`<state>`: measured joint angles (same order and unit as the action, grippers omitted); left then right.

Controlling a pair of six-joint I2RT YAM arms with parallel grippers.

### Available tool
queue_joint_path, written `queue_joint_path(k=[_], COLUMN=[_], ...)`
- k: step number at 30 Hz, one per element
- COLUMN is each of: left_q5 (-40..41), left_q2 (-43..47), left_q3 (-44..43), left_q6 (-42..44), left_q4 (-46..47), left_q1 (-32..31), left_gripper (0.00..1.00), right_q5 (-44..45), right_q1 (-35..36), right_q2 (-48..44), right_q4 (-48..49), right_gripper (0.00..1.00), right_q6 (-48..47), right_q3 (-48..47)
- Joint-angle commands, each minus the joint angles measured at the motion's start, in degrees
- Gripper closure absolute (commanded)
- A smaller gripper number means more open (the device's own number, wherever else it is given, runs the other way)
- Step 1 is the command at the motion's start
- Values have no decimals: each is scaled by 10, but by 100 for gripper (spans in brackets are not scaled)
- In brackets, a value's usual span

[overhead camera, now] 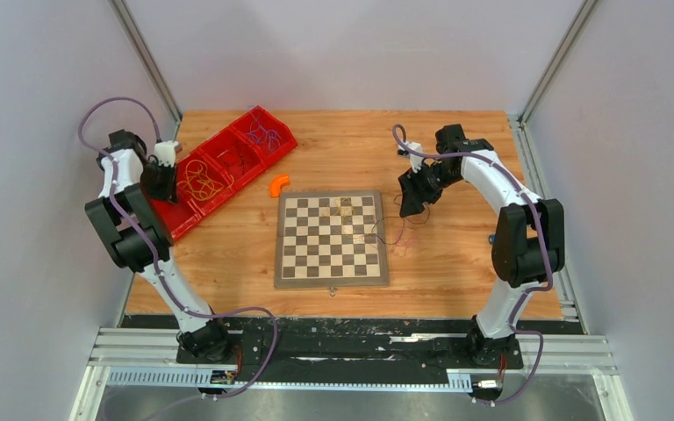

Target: Untangle the cables

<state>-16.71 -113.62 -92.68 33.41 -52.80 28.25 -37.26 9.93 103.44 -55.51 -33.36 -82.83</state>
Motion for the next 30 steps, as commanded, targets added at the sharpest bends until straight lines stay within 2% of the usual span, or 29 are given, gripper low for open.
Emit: queue_joint_path(k=[1,3,5,6,10,19,29,30], left_q5=[-45,-52,-61,-65,-89,-75,-24,-25], left_q2=[15,25,38,42,41,-98,-144,-143], left_q3=[-41,-52,-60,-62,-81,-184,-192,-194], left_q6=[14,10,5,-1,-34,-99,-100,-99], left_q4=[-2,-10,-13,-9,5,7,-22,-26], left_q1=[-4,-9,-20,-30,-57,-77,-84,-84], left_gripper=[79,91,99,100,100,100,100,90], right_q5=[0,-2,-5,-8,-12,-17,-24,-26], right_q1=[2,1,2,1,1,1,1,1], right_q2=[-11,-11,-11,-12,-9,-20,-43,-43], right_q4=[-10,-9,-7,-5,4,16,41,43], right_gripper=[37,37,37,37,37,37,37,37], right_q6=[-10,-10,-10,-9,-3,2,4,5], right_q3=[-14,-13,-10,-9,-6,5,43,43])
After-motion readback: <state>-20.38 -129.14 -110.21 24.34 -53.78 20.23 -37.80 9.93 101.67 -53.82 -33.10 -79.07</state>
